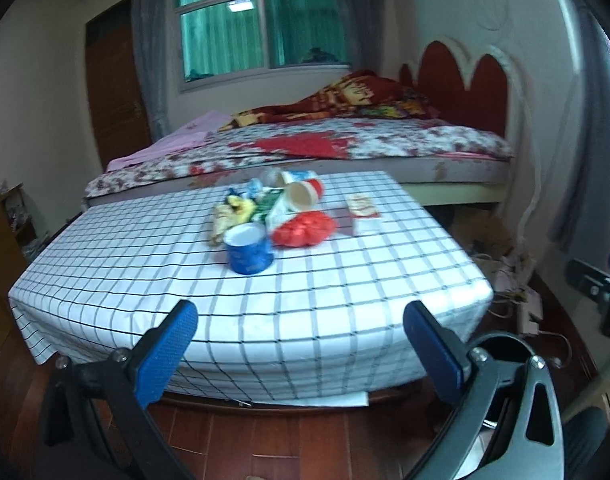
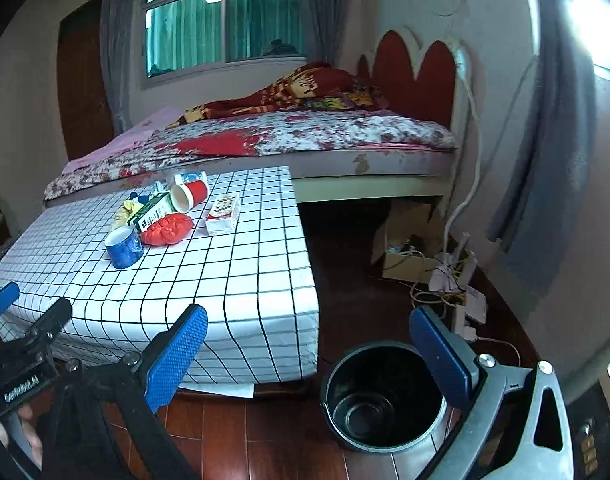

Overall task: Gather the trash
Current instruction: 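Grasp the blue-white paper cup with the left tool while the right tool grasps the white-red milk carton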

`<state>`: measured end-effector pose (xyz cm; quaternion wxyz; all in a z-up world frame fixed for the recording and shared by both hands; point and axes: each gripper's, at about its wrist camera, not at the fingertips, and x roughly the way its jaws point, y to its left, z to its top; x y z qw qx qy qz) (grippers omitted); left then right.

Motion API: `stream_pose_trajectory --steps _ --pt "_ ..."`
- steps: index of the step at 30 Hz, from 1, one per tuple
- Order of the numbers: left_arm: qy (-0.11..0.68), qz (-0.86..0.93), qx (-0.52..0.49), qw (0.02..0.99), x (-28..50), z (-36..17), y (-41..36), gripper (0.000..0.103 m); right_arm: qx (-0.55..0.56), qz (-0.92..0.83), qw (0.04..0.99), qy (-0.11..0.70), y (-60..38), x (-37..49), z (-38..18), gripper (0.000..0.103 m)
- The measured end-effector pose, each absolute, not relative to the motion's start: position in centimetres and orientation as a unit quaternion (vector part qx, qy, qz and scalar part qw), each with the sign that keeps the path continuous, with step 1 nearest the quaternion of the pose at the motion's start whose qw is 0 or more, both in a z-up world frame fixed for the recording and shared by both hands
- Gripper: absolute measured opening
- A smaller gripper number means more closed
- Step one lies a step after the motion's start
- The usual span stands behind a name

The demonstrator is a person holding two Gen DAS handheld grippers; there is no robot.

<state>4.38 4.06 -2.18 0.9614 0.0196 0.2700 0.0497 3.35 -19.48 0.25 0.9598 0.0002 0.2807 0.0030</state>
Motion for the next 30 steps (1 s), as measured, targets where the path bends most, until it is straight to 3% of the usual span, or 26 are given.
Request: stream_pose_trajectory --steps 14,18,30 --pt "0.330 0.107 -0.018 0.938 16.0 -7.9 11.7 0.101 -0.072 0.112 0.938 0.319 -10.7 18.0 -4.3 0.102" --pt "0.352 0.103 -0.031 0.930 19.9 -9.7 12.5 0.096 -0.090 0.122 0.928 0.340 -8.5 23.1 -6.0 0.087" --pt "0.359 0.117 -0.050 0.925 26.1 -11.7 13.3 0.096 -0.064 0.117 0.908 0.397 -6.3 34.9 -9.9 0.085"
